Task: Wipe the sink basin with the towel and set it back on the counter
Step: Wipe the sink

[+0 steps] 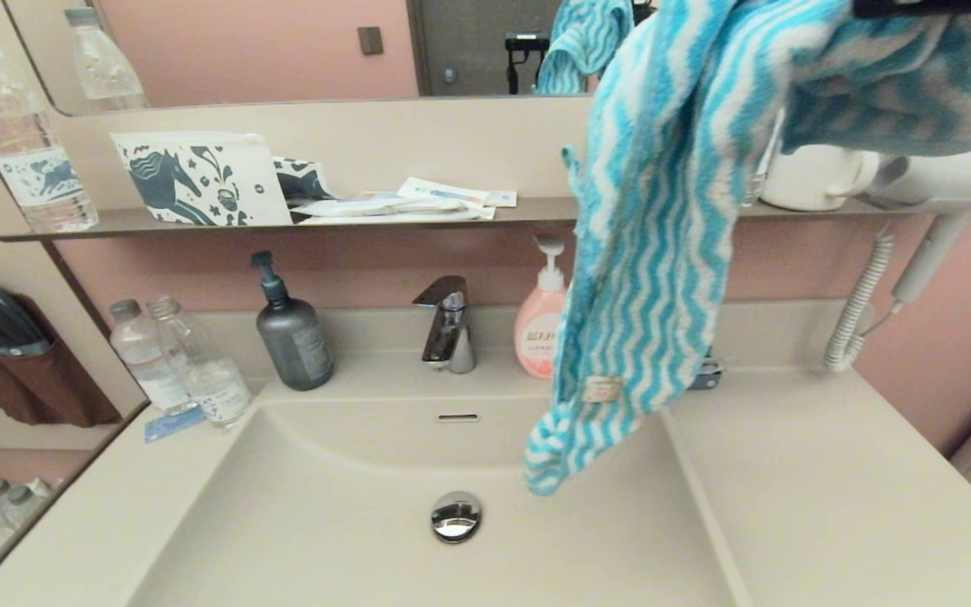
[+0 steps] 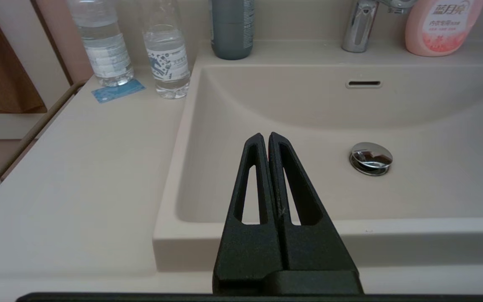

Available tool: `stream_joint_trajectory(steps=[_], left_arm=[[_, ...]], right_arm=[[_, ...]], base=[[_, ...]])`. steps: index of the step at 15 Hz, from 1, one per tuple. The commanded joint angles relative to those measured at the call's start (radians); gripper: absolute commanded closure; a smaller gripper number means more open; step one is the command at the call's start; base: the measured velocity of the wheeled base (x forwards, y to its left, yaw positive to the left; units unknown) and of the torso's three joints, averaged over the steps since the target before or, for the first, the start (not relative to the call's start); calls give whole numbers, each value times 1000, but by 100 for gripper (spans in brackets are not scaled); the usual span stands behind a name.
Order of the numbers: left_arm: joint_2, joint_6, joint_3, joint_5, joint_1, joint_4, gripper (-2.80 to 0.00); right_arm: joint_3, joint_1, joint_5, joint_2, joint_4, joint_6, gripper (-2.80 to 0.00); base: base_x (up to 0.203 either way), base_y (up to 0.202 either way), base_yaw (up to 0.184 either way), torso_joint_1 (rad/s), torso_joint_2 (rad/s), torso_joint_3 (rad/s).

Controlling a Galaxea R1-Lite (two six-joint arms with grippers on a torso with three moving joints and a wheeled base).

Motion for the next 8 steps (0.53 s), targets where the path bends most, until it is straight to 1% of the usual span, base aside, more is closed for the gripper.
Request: stream_joint_trajectory(steps=[1,4,6,8], left_arm=[[1,0,0,1,0,0,0],[1,0,0,1,0,0,0],[1,0,0,1,0,0,0],[1,0,0,1,0,0,0]], right_arm=[[28,-54,-6,-123,44,-1,0],[148,-218,-9,-219,113,-10,0],[282,-360,-5,-287,127,-46,0],[368,-475,8,-326,132,-83,0]], base=[[0,0,0,0,0,0],[0,0,0,0,0,0],[0,0,0,0,0,0],[0,0,0,0,0,0]])
